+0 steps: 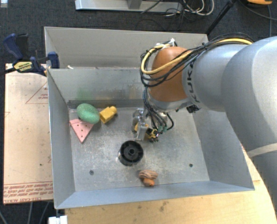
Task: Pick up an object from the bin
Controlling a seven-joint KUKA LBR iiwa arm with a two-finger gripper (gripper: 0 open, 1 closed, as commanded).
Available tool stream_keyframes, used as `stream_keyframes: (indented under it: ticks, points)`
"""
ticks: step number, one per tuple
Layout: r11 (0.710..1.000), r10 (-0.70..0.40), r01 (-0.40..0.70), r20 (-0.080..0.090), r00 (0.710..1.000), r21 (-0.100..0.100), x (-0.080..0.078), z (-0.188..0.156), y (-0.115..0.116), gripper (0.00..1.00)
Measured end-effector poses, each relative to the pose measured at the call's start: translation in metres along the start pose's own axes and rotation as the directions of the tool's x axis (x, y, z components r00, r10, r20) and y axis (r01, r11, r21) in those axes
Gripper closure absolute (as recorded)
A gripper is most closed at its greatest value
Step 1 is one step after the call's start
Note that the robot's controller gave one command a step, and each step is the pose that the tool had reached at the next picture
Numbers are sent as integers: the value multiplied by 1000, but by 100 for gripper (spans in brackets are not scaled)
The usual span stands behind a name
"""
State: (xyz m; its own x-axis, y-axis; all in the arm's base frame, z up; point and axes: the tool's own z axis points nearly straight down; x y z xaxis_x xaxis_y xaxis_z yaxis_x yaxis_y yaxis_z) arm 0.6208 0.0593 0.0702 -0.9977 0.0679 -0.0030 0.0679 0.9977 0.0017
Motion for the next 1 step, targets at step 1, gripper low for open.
stream_keyframes:
  ticks: [1]
  points:
    - [1000,0,0,0,1000,1,0,0,0,0]
